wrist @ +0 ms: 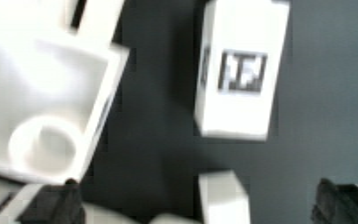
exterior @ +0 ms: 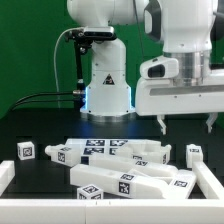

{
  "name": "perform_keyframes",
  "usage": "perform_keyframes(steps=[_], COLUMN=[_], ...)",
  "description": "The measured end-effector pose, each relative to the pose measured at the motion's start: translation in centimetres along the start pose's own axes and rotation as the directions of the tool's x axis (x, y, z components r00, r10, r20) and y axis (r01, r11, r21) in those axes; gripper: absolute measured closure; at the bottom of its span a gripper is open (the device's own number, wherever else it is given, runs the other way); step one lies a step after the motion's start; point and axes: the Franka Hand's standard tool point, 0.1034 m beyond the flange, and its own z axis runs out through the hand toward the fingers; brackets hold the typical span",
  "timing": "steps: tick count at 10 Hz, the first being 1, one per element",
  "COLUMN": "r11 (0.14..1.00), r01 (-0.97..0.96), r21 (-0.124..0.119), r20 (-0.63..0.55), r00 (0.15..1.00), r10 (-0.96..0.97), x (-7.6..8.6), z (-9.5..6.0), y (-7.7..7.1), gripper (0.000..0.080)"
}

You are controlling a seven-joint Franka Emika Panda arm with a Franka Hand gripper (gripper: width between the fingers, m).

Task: Assemble chair

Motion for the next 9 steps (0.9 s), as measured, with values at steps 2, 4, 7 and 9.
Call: perform_keyframes(steps=[2, 4, 7, 9], r11=[1.0, 0.998, 0.983, 0.982], r01=[0.0, 0.058, 0.184, 0.186], r21=[-0.001, -0.001, 0.012, 0.012], r20=[-0.001, 0.001, 0.018, 0.012], r00=[1.0, 0.998, 0.983, 0.982], r10=[0.0, -0.058, -0.184, -0.186], x=[-0.3, 0.0, 5.4, 6.3], z=[0.3, 0.2, -2.3, -2.2], y=[-0.1, 0.5, 7.5, 8.3], gripper=[0.015, 0.015, 0.015, 0.015])
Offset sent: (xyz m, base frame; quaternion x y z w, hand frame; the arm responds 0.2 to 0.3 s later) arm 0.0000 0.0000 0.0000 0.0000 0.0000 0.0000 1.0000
